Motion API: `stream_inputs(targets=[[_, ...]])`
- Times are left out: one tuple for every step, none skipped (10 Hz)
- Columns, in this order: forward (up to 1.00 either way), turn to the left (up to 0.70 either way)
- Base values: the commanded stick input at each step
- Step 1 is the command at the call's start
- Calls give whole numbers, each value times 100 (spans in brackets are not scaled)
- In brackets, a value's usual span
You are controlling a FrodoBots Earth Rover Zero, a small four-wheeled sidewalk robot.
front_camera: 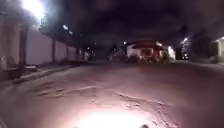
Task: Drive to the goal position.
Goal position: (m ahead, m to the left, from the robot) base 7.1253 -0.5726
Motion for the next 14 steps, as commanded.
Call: stream_inputs(targets=[[70, 0], [70, 0], [70, 0], [70, 0], [70, 0], [70, 0], [70, 0], [70, 0], [70, 0], [70, 0], [70, 0], [70, 0], [70, 0], [70, 0]])
